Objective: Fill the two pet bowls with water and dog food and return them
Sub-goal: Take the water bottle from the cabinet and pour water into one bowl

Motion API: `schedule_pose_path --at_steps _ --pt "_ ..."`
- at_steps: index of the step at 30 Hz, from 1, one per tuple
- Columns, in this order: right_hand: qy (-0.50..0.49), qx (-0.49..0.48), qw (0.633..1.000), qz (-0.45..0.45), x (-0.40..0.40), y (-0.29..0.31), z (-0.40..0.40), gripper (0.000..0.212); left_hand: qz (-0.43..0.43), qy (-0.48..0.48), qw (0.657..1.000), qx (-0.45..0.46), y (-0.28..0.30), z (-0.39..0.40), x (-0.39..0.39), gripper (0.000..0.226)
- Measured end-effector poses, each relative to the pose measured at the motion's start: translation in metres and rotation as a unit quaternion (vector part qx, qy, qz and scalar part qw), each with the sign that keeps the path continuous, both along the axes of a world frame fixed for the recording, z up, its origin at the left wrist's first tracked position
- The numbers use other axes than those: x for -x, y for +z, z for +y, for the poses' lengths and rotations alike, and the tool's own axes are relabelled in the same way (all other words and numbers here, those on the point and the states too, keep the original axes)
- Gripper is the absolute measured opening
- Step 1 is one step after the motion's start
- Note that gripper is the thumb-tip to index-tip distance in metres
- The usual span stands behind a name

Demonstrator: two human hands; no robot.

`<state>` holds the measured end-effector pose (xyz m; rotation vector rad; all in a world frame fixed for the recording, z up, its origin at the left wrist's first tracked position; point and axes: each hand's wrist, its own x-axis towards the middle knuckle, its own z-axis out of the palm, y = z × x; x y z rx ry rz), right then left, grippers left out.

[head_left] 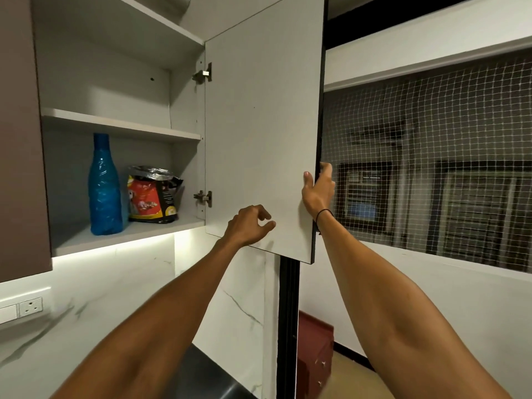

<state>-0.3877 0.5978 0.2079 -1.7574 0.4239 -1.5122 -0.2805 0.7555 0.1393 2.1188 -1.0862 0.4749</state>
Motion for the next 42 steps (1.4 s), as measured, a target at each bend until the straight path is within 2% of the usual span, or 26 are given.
schedule_pose_path --at_steps 4,6,9,11,14,16,18,21,27,34,37,40,42 --pt "-0.051 0.014 0.998 -0.017 -0.013 -0.002 -0.006 0.046 0.005 0.003 1.0 0.006 -0.001 0.015 -0.022 0.031" --pt "-0.13 0.042 0.989 -0.049 -0.022 -0.004 -0.004 0.045 0.012 0.006 1.0 0.015 -0.001 0.028 -0.037 0.032" --pt "-0.268 0.082 0.957 -0.067 -0.037 -0.006 0.01 0.048 0.031 0.013 0.999 0.042 -0.002 0.051 -0.065 0.03" --pt "-0.284 0.115 0.949 -0.076 -0.053 -0.007 0.025 0.048 0.041 0.024 0.997 0.062 -0.003 0.068 -0.086 0.026" --pt "-0.201 0.195 0.956 -0.088 -0.079 -0.012 0.05 0.041 0.051 0.04 0.993 0.101 -0.004 0.094 -0.109 0.018" --pt "-0.083 0.221 0.967 -0.099 -0.11 -0.018 0.07 0.036 0.057 0.066 0.988 0.124 -0.005 0.114 -0.124 0.017" --pt "0.018 0.208 0.974 -0.089 -0.143 -0.026 0.096 0.032 0.055 0.088 0.985 0.137 -0.005 0.137 -0.137 0.017" --pt "0.088 0.181 0.976 -0.087 -0.192 -0.032 0.135 0.027 0.037 0.121 0.979 0.158 -0.003 0.174 -0.153 0.013" --pt "0.226 0.144 0.96 -0.075 -0.283 -0.032 0.209 0.026 -0.059 0.223 0.955 0.188 0.006 0.247 -0.182 0.016" --pt "0.355 0.101 0.928 -0.045 -0.357 -0.015 0.276 0.028 -0.073 0.305 0.926 0.209 0.017 0.277 -0.23 0.045" --pt "0.429 0.051 0.902 0.009 -0.386 -0.004 0.294 0.049 -0.06 0.338 0.915 0.214 0.027 0.275 -0.25 0.07" --pt "0.507 0.009 0.859 0.079 -0.406 0.01 0.307 0.076 0.022 0.351 0.908 0.228 0.039 0.269 -0.267 0.099" --pt "0.556 -0.007 0.824 0.108 -0.414 0.018 0.311 0.085 0.105 0.326 0.909 0.239 0.042 0.264 -0.276 0.106"
